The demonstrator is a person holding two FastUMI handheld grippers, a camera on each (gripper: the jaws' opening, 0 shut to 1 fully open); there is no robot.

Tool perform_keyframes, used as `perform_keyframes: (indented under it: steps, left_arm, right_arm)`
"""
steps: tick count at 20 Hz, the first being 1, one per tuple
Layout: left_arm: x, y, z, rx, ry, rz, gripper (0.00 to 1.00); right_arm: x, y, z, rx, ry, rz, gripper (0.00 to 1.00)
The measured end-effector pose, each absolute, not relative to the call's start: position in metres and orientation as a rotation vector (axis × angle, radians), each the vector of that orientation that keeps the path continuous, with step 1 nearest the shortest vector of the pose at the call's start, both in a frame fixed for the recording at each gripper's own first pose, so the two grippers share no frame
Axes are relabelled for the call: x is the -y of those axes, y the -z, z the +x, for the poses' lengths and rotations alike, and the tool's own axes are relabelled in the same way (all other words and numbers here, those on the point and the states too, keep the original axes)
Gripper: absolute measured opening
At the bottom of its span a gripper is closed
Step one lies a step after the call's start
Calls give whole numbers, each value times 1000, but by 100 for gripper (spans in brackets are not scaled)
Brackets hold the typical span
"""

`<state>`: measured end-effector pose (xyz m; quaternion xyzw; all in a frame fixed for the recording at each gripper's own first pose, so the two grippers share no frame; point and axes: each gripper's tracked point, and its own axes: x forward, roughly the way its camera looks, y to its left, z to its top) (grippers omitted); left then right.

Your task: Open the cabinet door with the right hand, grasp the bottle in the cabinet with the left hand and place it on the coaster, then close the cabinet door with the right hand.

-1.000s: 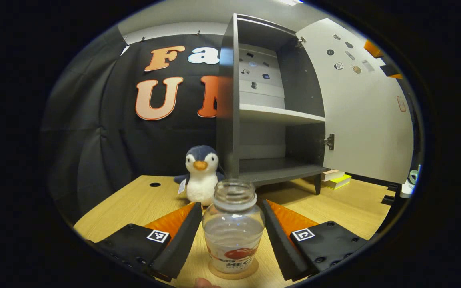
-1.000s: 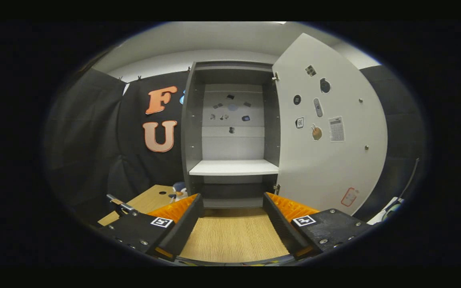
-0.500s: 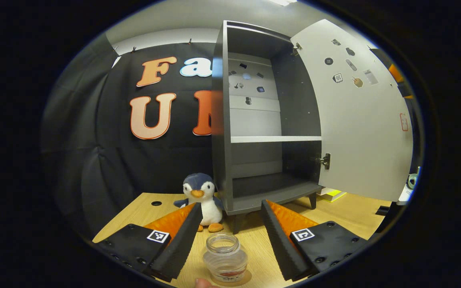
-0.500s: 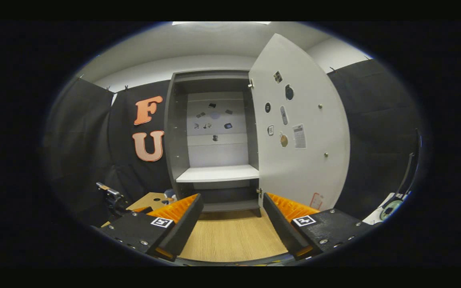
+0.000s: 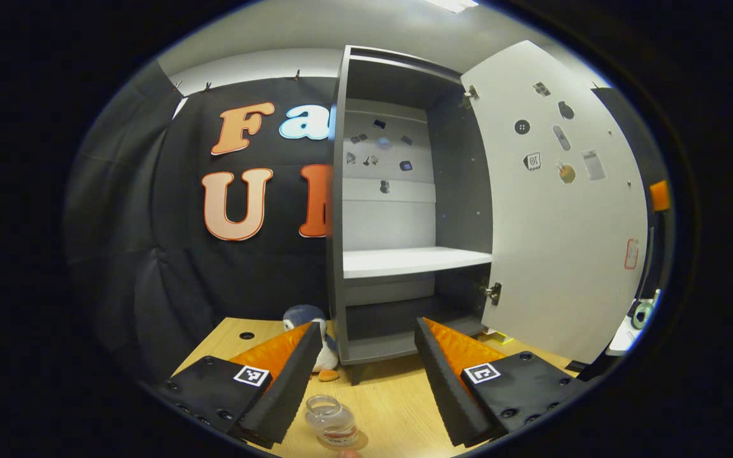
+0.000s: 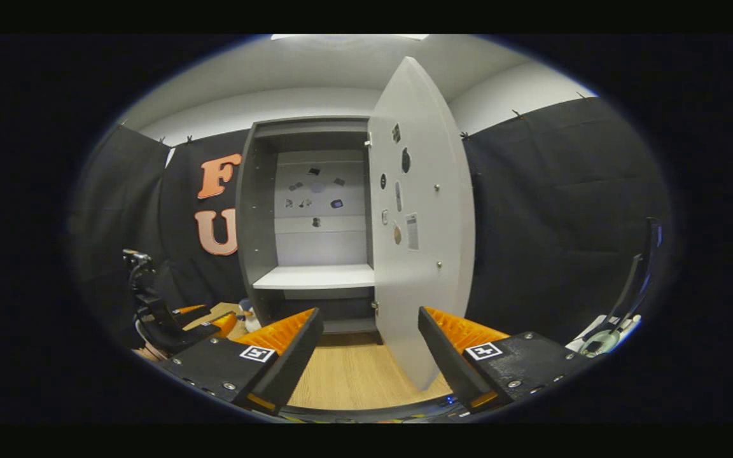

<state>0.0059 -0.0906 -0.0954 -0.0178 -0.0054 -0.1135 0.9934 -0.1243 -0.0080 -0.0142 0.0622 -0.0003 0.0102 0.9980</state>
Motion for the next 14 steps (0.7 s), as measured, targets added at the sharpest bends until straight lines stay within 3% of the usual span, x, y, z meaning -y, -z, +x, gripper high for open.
perform_keyframes:
  steps: [5,6,7,10,11,13,14]
  left_arm:
    - [106,50,-18,12,218,-29,96]
    - [108,42,-22,16,216,-36,96]
    - [108,34,-27,21,209,-38,96]
    - [102,9,-35,51,166,-26,95]
    - [100,2,-37,58,153,-23,95]
    - [98,-7,-38,68,137,-18,95]
    - [96,-10,-39,65,130,-14,95]
  right_arm:
    - [56,12,-131,-20,-4,109,93]
    - [65,12,-129,-19,-2,115,97]
    - [73,12,-129,-18,4,120,93]
    - [97,7,-125,-14,21,130,93]
    - [103,6,-123,-18,30,135,97]
    - [118,0,-118,-11,52,143,93]
    - [126,-4,-115,-4,66,144,97]
